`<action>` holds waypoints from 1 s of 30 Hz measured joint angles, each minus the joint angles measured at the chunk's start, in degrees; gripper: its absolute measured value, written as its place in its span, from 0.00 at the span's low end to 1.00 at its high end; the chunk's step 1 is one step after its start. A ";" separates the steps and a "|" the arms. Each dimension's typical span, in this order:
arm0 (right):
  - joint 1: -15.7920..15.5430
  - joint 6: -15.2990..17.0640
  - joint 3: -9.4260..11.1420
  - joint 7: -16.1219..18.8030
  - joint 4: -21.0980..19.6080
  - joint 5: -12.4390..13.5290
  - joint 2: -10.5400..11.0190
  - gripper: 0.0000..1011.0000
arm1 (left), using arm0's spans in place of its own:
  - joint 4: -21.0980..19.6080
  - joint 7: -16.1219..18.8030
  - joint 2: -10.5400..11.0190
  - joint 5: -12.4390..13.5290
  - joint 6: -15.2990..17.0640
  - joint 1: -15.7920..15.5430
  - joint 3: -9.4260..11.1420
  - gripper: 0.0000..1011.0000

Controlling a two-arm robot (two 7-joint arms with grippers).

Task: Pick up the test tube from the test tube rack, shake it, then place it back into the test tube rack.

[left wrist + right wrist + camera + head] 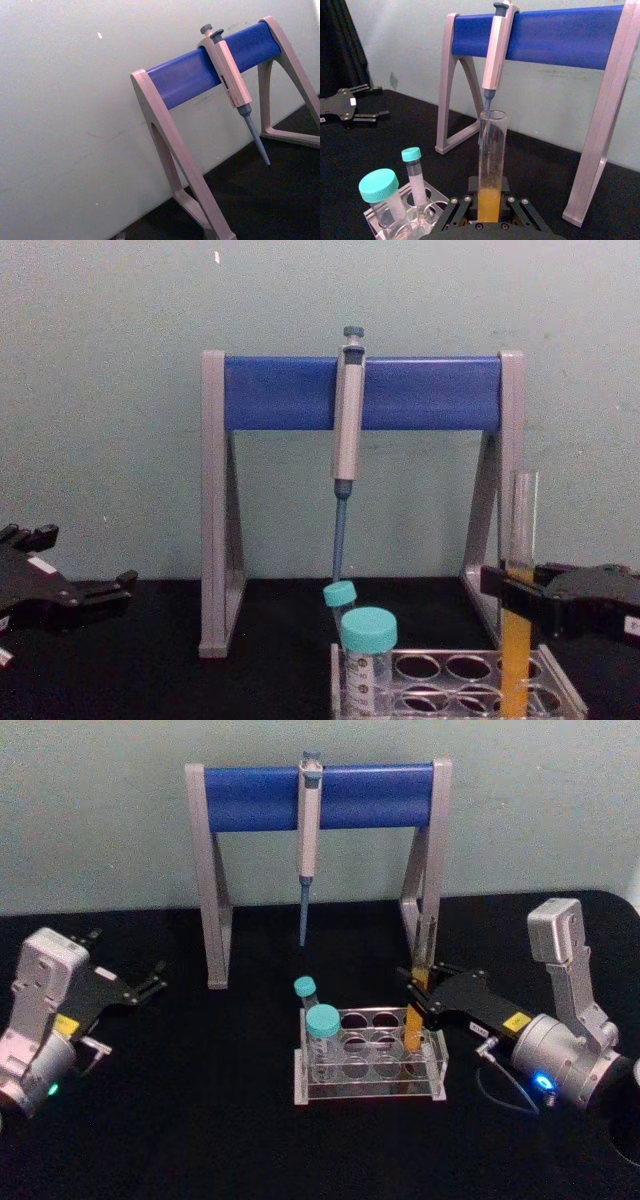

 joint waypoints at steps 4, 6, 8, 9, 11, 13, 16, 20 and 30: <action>0.06 0.04 -0.18 -0.04 0.43 -0.21 -0.11 0.23 | 0.00 0.00 0.00 0.00 0.00 0.00 0.00 0.99; 0.13 0.07 -0.24 -0.07 0.59 -0.28 -0.19 0.23 | 0.00 0.00 0.00 -0.01 0.00 0.00 0.00 0.99; 0.20 0.14 -0.34 -0.09 0.82 -0.36 -0.29 0.23 | 0.00 0.00 0.00 0.00 0.00 0.00 0.00 0.99; 0.21 0.16 -0.37 -0.09 0.88 -0.38 -0.31 0.23 | 0.00 0.00 0.00 0.00 0.00 0.00 0.00 0.99; 0.25 0.24 -0.43 -0.09 1.10 -0.49 -0.36 0.23 | 0.00 0.00 0.00 0.00 0.00 0.00 0.00 0.99; 0.28 0.30 -0.48 -0.11 1.29 -0.54 -0.42 0.23 | 0.00 0.00 0.00 0.00 0.00 0.00 0.00 0.99; 0.28 0.38 -0.51 -0.14 1.42 -0.58 -0.47 0.23 | 0.00 0.00 0.00 0.00 0.00 0.00 0.00 0.99; 0.19 0.48 -0.51 -0.23 1.47 -0.64 -0.53 0.23 | 0.00 0.00 0.00 0.00 0.00 0.00 0.00 0.99; 0.27 0.57 -0.58 -0.28 1.76 -0.94 -0.57 0.23 | 0.00 0.00 0.00 0.00 0.00 0.00 0.00 0.99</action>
